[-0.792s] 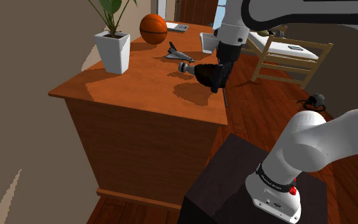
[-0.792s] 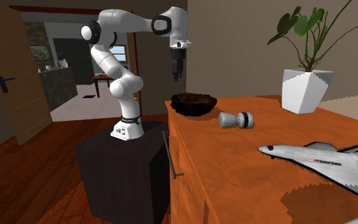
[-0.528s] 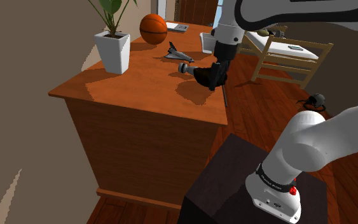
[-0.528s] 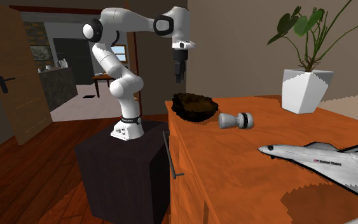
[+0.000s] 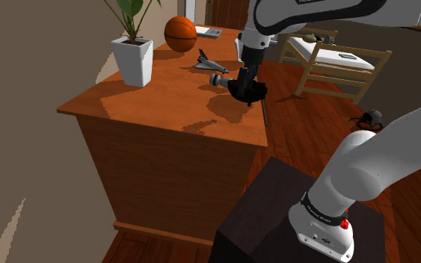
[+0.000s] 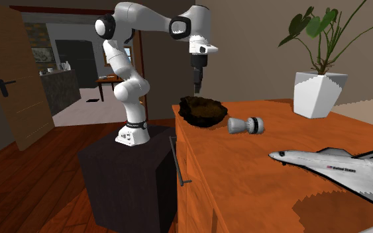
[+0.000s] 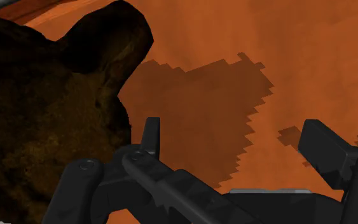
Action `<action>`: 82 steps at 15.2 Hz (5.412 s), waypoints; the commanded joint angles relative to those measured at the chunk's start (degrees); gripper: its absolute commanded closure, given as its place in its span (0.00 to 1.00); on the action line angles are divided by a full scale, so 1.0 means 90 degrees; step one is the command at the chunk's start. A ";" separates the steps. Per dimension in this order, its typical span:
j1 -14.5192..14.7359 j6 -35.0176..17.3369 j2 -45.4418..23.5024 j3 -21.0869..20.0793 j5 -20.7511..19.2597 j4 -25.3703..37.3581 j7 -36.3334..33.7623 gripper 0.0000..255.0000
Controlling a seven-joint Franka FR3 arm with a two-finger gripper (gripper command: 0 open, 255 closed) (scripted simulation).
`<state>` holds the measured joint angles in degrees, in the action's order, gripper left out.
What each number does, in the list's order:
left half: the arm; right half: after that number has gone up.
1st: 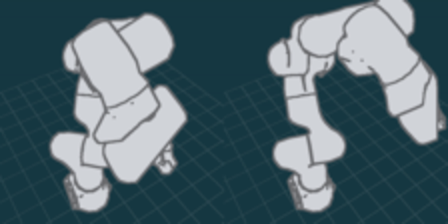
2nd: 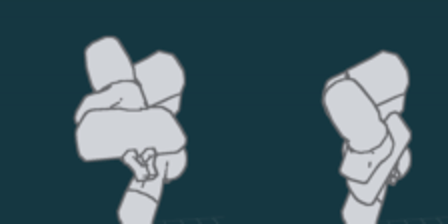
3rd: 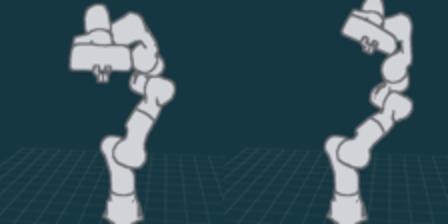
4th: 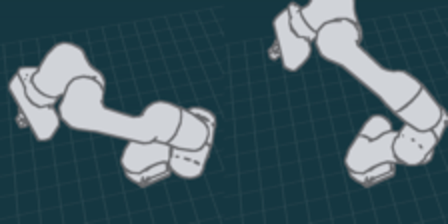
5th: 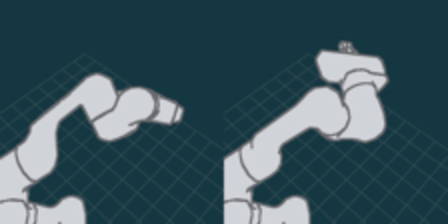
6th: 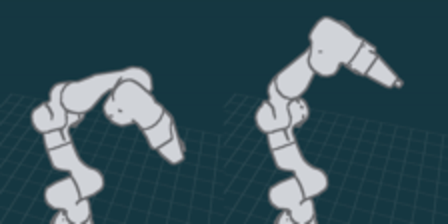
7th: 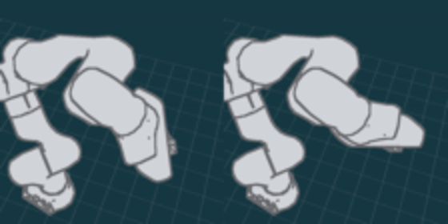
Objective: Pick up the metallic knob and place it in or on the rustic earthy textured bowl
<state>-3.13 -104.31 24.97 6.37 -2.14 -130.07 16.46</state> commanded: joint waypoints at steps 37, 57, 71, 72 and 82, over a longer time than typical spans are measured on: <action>-0.0728 -0.0836 -0.5214 0.0863 0.0700 0.4673 0.2688 1.00; -0.0756 0.0069 -0.5136 0.0885 0.0671 0.5502 0.2674 1.00; -0.0871 0.1395 -0.5369 0.0899 0.0723 0.7061 0.2690 1.00; -0.0885 0.1502 -0.5407 0.0899 0.0732 0.7206 0.2692 1.00; -0.0729 0.1614 -0.4510 0.0948 0.0532 0.6439 0.2658 1.00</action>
<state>-10.26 -88.34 -18.70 14.75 3.34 -67.69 40.45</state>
